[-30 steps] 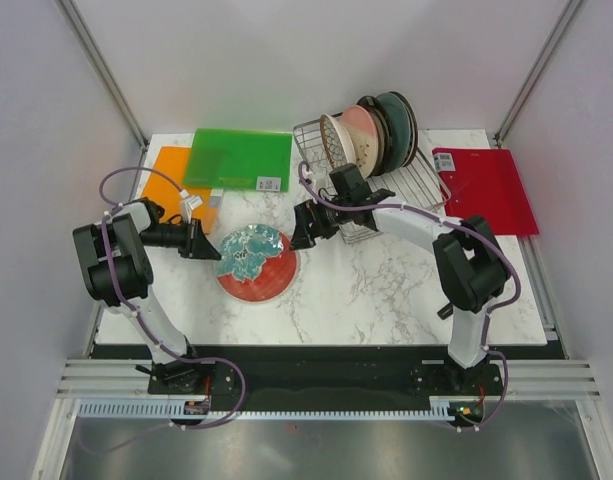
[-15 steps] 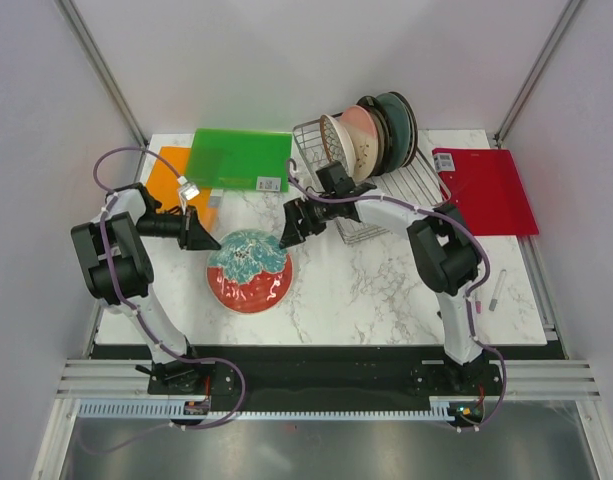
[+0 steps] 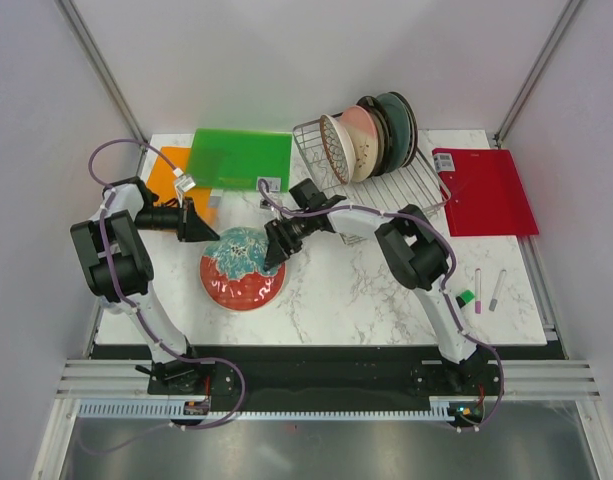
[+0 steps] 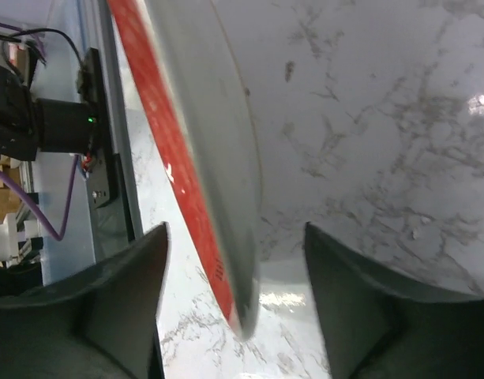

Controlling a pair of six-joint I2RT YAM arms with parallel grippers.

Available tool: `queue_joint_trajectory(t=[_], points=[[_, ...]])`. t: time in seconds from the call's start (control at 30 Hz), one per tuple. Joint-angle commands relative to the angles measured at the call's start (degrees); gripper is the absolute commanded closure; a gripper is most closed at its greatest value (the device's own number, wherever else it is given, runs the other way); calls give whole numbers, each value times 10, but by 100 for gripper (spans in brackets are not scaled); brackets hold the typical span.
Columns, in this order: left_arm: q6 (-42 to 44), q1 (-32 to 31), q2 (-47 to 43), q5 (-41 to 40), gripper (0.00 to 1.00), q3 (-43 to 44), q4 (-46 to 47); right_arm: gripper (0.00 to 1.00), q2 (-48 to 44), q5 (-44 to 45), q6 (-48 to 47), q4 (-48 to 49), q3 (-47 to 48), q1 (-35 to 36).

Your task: Load the plates into the dish rack

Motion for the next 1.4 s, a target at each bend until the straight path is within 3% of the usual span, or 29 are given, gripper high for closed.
queue_joint_trajectory(t=[0.0, 0.13, 0.17, 0.27, 0.3, 0.37, 0.4, 0.43, 0.47, 0.5, 0.73, 0.9, 1.0, 1.13, 1.27, 1.37], points=[[-19, 0, -4, 49, 97, 16, -84, 35, -6, -49, 35, 91, 22, 4], [-51, 1, -4, 32, 97, 5, -53, 60, -18, -48, 73, 126, 29, -2], [-61, 1, -4, 24, 97, -2, -44, 78, -22, -49, 79, 133, 30, -3], [-96, 1, -7, 11, 97, -13, -1, 100, -36, -42, 91, 138, 38, -10], [-113, 2, -8, 6, 91, -15, 29, 100, -42, -39, 91, 135, 40, -15], [-178, 1, -22, -24, 75, -21, 71, 100, -53, -30, 88, 124, 49, -21], [-191, 1, -35, -33, 58, -25, 85, 100, -58, -26, 76, 105, 56, -27], [-223, 1, -49, -45, 50, -28, 125, 100, -63, -11, 64, 91, 71, -32], [-244, 1, -86, -74, 4, -36, 145, 100, -77, -1, 56, 67, 78, -35], [-261, 2, -106, -88, 0, -38, 165, 100, -83, 8, 48, 59, 86, -46], [-418, -2, -273, -196, 0, -50, 308, 100, -125, 108, -7, -5, 177, -99], [-431, -34, -324, -219, 0, -57, 335, 100, -169, 263, -37, 20, 240, -106], [-420, -67, -320, -217, 0, -63, 341, 100, -197, 356, -39, 93, 233, -104], [-457, -112, -293, -221, 0, -74, 374, 100, -226, 655, -64, 209, 176, -79], [-525, -152, -276, -265, 0, -97, 451, 100, -220, 828, -168, 320, 165, -43], [-579, -152, -275, -262, 0, -110, 498, 100, -212, 867, -245, 371, 141, -32]])
